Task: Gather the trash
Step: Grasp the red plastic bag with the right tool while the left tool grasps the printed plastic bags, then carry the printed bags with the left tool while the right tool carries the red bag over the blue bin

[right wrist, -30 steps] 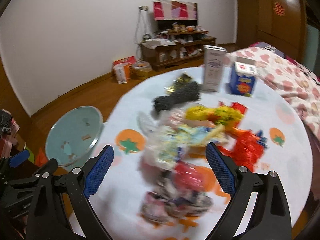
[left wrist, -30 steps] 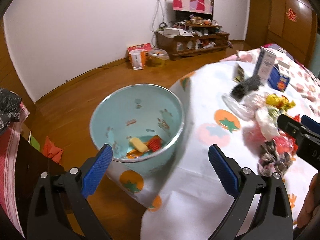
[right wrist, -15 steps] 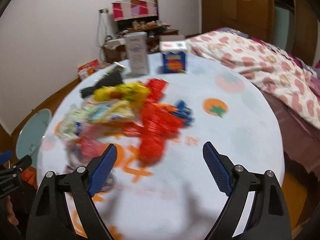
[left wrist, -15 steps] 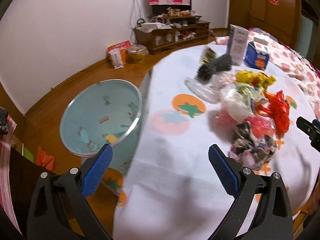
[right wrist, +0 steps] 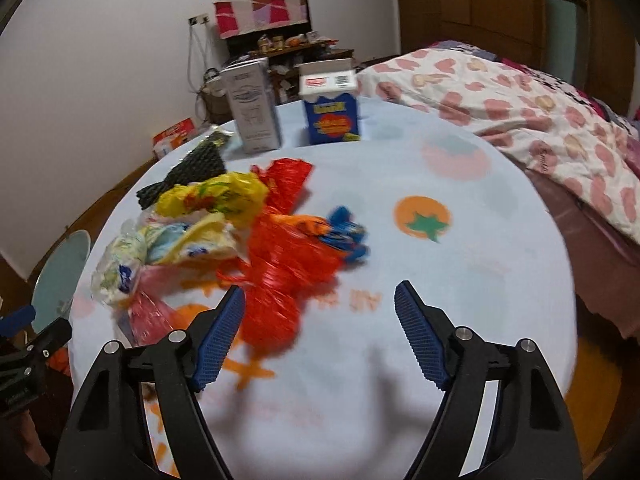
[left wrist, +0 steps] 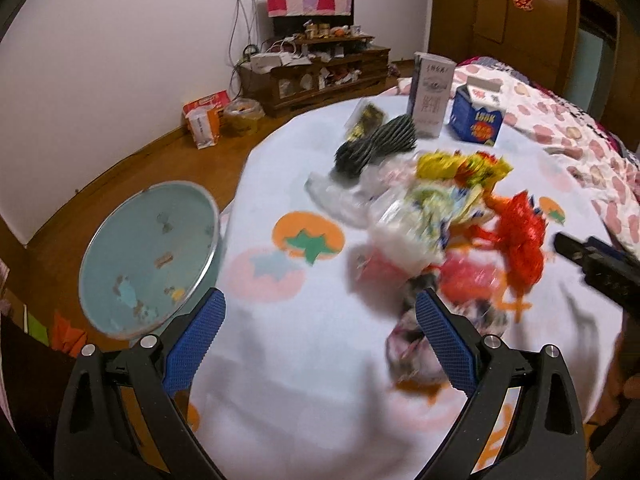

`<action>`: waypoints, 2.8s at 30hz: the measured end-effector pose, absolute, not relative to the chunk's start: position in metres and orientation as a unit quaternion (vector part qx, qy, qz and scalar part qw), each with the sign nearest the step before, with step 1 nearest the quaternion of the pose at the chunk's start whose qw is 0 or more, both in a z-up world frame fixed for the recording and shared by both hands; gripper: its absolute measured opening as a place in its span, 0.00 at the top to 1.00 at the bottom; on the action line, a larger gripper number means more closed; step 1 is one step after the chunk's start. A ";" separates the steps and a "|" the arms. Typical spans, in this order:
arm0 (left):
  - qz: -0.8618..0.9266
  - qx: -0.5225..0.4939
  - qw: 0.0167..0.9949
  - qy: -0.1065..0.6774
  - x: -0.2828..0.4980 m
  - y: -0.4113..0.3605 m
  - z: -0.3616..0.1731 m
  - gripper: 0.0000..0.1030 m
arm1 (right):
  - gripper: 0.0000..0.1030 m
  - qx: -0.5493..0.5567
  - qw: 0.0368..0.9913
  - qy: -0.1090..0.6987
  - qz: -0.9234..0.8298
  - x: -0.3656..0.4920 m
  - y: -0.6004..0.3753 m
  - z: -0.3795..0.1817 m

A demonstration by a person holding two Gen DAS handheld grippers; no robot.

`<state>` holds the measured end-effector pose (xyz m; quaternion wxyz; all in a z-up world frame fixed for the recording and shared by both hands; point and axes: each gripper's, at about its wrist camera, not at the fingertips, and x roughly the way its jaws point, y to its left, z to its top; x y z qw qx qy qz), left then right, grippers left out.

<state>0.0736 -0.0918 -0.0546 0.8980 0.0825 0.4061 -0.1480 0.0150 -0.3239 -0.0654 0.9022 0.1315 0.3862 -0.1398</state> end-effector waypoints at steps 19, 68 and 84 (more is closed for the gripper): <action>-0.218 0.097 0.883 0.404 0.120 -0.165 -0.070 0.28 | 0.79 0.139 0.901 0.395 -0.111 0.016 -0.336 -0.071; -0.085 0.050 0.934 0.343 0.067 0.014 -0.005 0.52 | 0.79 0.082 0.931 0.355 -0.016 0.021 -0.191 -0.016; -0.013 0.023 0.933 0.359 0.088 0.081 -0.015 0.52 | 0.79 0.047 0.928 0.366 0.055 0.065 -0.112 -0.018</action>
